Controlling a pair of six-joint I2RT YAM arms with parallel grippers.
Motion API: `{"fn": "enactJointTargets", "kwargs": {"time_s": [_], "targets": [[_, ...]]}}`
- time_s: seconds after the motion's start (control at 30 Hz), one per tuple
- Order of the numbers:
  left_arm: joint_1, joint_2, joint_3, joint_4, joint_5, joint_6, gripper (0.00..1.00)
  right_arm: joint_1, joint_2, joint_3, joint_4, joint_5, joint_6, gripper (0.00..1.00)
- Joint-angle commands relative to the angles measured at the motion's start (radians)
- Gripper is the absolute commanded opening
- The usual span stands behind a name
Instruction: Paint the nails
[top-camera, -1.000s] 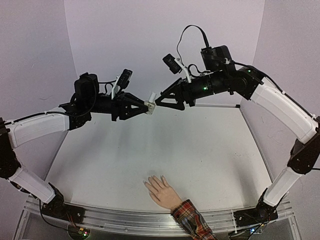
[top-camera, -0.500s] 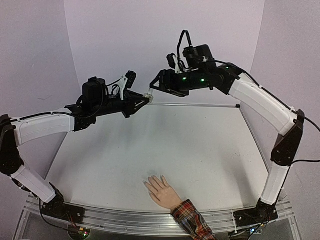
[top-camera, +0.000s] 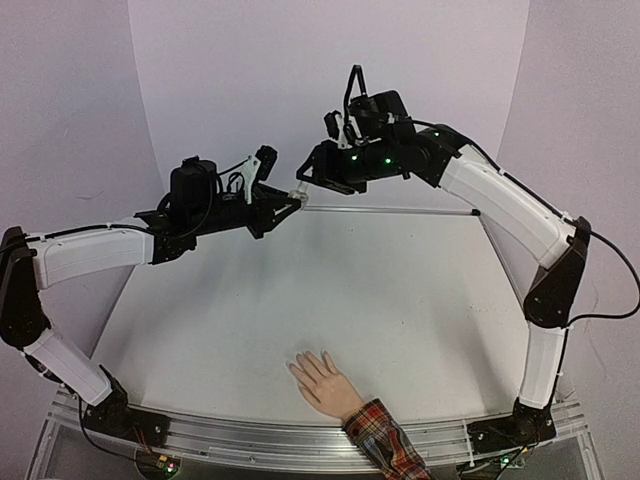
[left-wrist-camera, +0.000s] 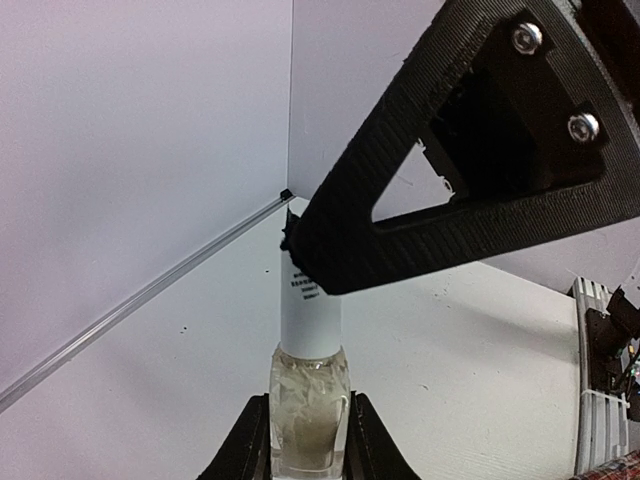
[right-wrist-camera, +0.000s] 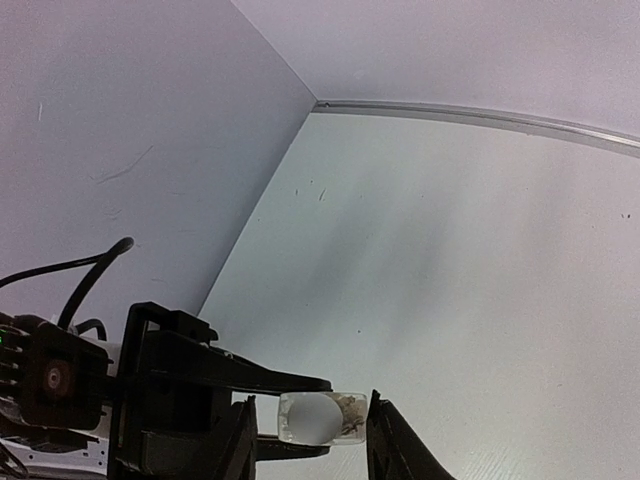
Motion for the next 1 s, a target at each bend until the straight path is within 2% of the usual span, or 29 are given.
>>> {"fn": "enactJointTargets", "kwargs": {"time_s": [0.0,0.17,0.37,0.57,0.63,0.83,0.93,0.97], "targets": [[-0.008,0.002,0.062,0.042,-0.011,0.019,0.00,0.005,0.034,0.050,0.005,-0.017,0.009,0.40],[-0.010,0.001,0.065,0.041,-0.012,0.017,0.00,0.005,0.050,0.057,0.005,-0.035,0.012,0.38],[-0.010,-0.007,0.061,0.036,-0.008,0.020,0.00,0.005,0.046,0.053,0.005,-0.029,0.004,0.29],[-0.013,-0.010,0.056,0.027,0.001,0.020,0.00,0.004,0.020,0.041,0.004,-0.013,-0.008,0.38],[-0.012,-0.013,0.052,0.025,0.000,0.022,0.00,0.005,0.005,0.028,0.005,-0.010,-0.013,0.38],[-0.012,-0.009,0.055,0.020,0.002,0.022,0.00,0.004,-0.026,-0.001,0.004,0.000,-0.019,0.34],[-0.013,-0.006,0.058,0.019,0.010,0.020,0.00,0.005,-0.034,-0.011,0.004,0.000,-0.023,0.22],[-0.013,-0.004,0.059,0.017,0.011,0.020,0.00,0.005,-0.036,-0.011,0.005,0.000,-0.025,0.22]]}}
